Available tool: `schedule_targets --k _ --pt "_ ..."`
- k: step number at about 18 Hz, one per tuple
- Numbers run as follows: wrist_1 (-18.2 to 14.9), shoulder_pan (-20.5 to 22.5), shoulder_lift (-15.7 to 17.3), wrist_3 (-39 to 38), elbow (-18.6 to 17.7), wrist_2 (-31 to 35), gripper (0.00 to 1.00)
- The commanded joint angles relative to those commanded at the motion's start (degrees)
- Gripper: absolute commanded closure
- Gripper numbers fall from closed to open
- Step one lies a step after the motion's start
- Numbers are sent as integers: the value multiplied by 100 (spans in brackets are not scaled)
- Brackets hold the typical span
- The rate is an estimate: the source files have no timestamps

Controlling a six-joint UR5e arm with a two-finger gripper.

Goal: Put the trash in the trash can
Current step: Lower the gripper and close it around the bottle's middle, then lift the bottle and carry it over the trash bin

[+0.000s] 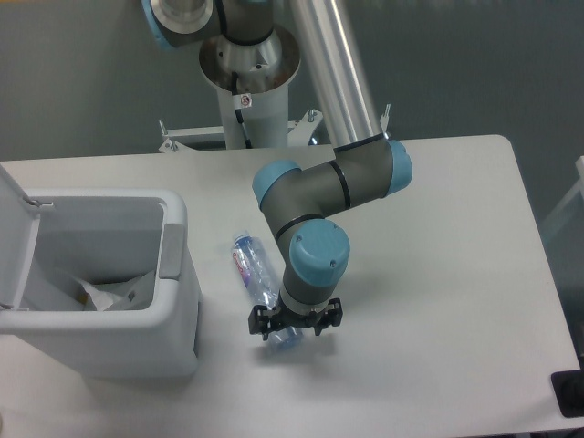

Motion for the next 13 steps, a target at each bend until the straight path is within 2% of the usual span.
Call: schedule_targets --k 4,7,13 --pt "0 -35 -17 0 -9 26 21" --pt "-9 -53 0 -9 -9 35 37" --pt "-26 -53 79 -26 -9 18 38"
